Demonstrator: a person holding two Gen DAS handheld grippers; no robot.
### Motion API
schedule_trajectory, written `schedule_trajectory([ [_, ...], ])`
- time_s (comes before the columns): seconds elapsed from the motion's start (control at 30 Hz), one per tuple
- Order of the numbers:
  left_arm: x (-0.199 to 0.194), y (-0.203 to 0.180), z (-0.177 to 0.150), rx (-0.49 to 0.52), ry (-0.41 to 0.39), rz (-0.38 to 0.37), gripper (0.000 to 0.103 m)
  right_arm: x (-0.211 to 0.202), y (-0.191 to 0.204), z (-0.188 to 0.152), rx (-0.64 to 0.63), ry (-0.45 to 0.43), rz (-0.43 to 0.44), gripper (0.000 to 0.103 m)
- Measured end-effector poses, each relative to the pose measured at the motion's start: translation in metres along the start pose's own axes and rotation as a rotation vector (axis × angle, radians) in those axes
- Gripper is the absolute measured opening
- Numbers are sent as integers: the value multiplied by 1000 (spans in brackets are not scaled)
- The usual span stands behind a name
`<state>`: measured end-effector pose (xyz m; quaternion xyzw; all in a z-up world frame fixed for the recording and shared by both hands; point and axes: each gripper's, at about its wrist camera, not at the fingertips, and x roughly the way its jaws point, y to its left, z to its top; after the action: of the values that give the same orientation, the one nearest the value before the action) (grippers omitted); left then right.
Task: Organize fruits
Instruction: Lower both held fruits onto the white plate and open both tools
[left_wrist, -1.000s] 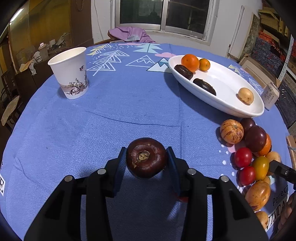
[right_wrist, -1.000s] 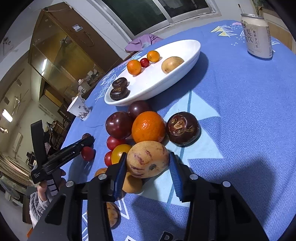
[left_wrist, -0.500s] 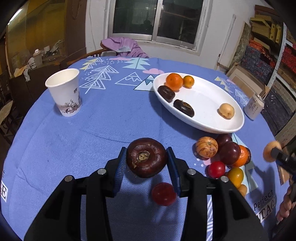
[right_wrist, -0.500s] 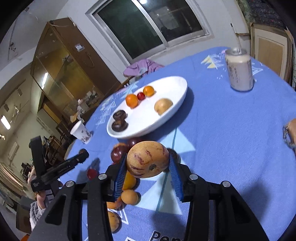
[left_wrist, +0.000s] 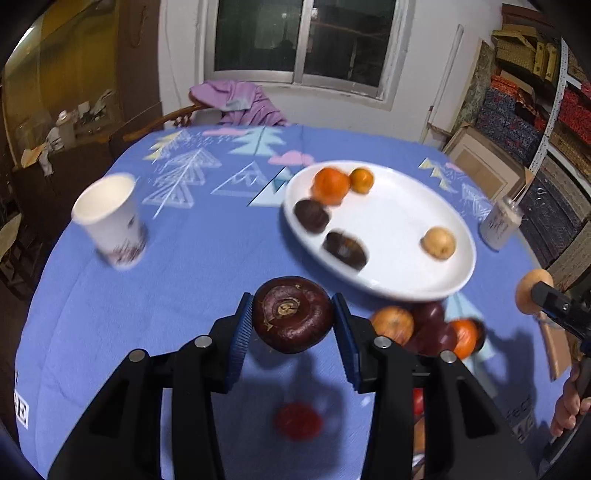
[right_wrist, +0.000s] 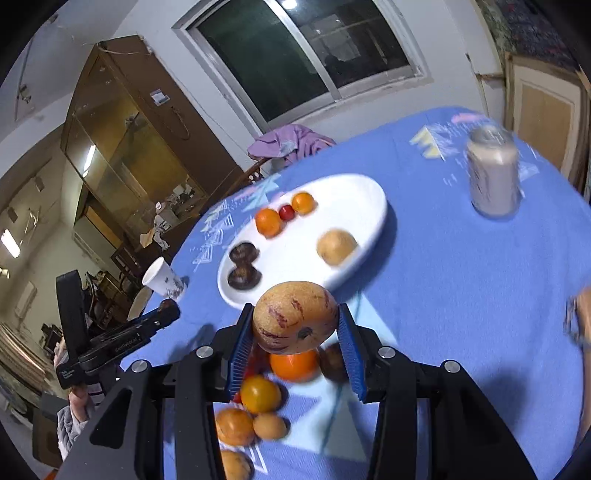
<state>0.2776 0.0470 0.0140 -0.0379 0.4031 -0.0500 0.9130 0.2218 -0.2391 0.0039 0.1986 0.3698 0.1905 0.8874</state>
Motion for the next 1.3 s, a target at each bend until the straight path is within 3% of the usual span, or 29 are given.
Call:
schedule_trajectory([
  [0.2,39,-44,38,37,17,-37,42,43,26,48,-49,-1,-5,45],
  [0.47,95,-88,47,147,74,-54,42,123,14,77,-115,81,-190,45],
  [0.67,112,-90,44,163,76,-78,49,140,-4,72,-81,109,-159,49],
  [0.73,112,-91,43,162,75,-91,54,137,-3,73,-80,95,-158,57],
  [0.87,99,-89,41,167,50,-84,66,120,2,75,-78,54,-143,58],
  [1.0,71,-70,42,121,17,-76,72,83,12,82,-49,-6,-93,59],
  [1.07,53,-56,39,98,-2,-54,75,56,23,80,-60,-39,-71,66],
  [1.3,-12,4,-12,25,-57,15,84,-21,38,22,-114,-133,-81,78],
])
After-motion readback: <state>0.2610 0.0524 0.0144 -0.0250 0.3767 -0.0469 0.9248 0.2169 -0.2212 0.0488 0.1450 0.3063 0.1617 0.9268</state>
